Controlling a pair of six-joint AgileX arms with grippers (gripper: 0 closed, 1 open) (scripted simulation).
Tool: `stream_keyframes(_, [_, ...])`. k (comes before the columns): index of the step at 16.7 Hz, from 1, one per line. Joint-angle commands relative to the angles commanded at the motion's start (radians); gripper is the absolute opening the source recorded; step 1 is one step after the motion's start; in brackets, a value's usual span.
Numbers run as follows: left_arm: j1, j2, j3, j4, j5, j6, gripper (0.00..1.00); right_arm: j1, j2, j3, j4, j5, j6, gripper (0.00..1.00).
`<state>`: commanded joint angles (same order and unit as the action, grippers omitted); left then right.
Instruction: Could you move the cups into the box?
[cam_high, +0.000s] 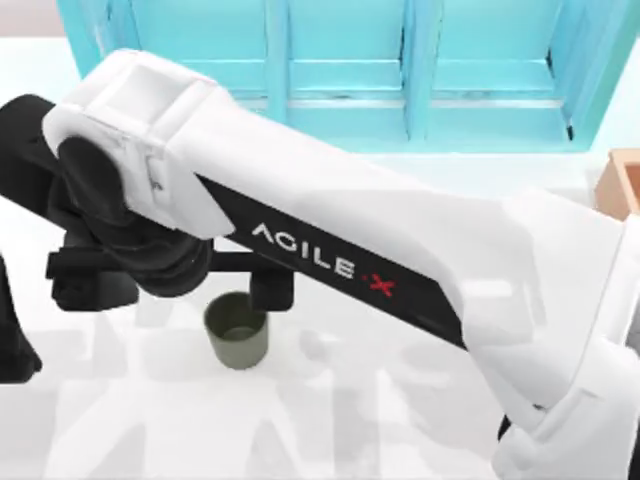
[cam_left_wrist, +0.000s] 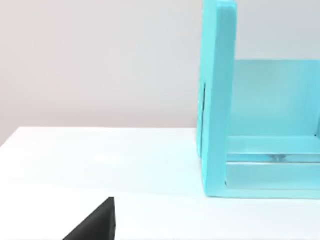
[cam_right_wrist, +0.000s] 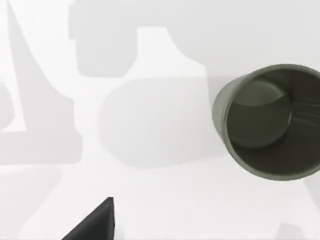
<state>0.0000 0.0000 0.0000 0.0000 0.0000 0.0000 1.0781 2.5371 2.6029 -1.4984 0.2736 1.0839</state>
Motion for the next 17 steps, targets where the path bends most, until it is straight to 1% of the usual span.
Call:
stream_keyframes(6, [0.0, 0.0, 0.0, 0.0, 0.0, 0.0, 1.0, -0.006, -0.004, -0.019, 0.015, -0.002, -0.005, 1.0])
stream_keyframes(8, [0.0, 0.0, 0.0, 0.0, 0.0, 0.0, 1.0, -0.013, -0.003, -0.076, 0.073, -0.002, -0.014, 1.0])
stream_keyframes(14, [0.0, 0.0, 0.0, 0.0, 0.0, 0.0, 1.0, -0.045, 0.009, -0.321, 0.347, -0.006, -0.047, 1.0])
stream_keyframes(17, [0.0, 0.0, 0.0, 0.0, 0.0, 0.0, 1.0, -0.05, 0.013, -0.358, 0.385, -0.007, -0.051, 1.0])
